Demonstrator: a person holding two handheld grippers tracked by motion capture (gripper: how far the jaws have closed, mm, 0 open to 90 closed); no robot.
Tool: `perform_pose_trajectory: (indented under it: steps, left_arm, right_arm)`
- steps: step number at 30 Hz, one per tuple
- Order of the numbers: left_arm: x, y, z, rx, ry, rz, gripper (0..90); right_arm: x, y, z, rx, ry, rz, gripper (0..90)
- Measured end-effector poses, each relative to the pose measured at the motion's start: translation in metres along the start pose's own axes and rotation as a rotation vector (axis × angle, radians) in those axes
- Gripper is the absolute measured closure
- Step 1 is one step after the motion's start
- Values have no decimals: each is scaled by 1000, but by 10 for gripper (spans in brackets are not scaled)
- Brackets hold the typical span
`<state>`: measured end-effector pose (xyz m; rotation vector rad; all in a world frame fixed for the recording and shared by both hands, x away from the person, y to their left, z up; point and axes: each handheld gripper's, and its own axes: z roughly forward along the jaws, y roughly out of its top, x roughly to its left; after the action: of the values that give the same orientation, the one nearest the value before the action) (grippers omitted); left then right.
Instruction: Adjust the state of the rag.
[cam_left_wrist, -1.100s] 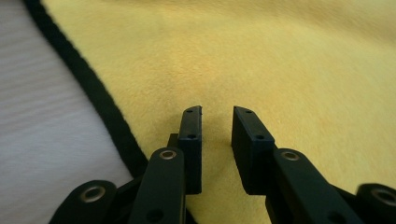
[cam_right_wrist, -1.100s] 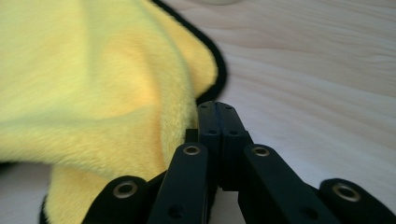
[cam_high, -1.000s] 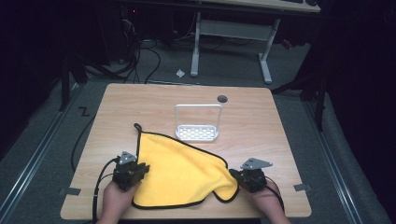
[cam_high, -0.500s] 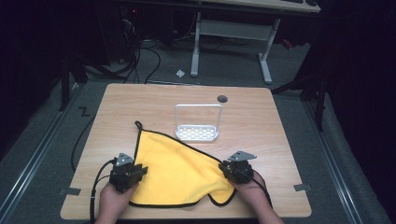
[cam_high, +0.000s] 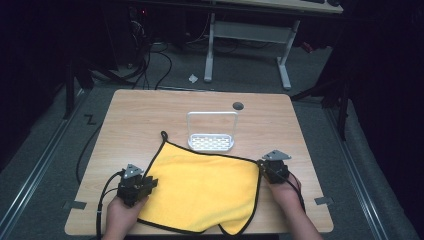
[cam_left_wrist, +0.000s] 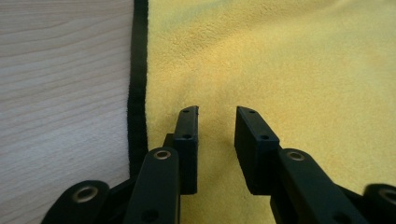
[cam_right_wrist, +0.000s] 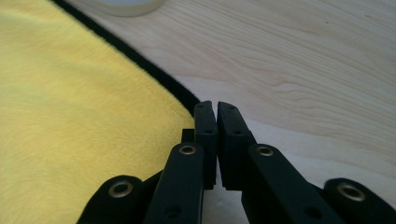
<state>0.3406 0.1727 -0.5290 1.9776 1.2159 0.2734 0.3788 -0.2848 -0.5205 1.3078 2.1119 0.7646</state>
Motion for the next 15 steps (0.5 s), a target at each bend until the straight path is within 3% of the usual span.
perform_pose_trajectory:
  steps: [4,6,11,13,15]
  left_arm:
    - [-8,-1,0,13,-15,26,702]
    - [-10,-1,1,16,-18,34,699]
    - [-14,-1,1,20,-20,52,698]
    - [-13,-1,1,20,-25,47,698]
    - [-14,-2,1,21,-26,48,698]
  right_arm:
    - [-9,10,15,10,-21,-11,871]
    - [-10,15,15,14,-22,-10,773]
    - [4,14,-14,-34,12,-29,757]
    - [17,4,-34,-53,55,-47,764]
    - [29,-12,-54,-74,102,-30,772]
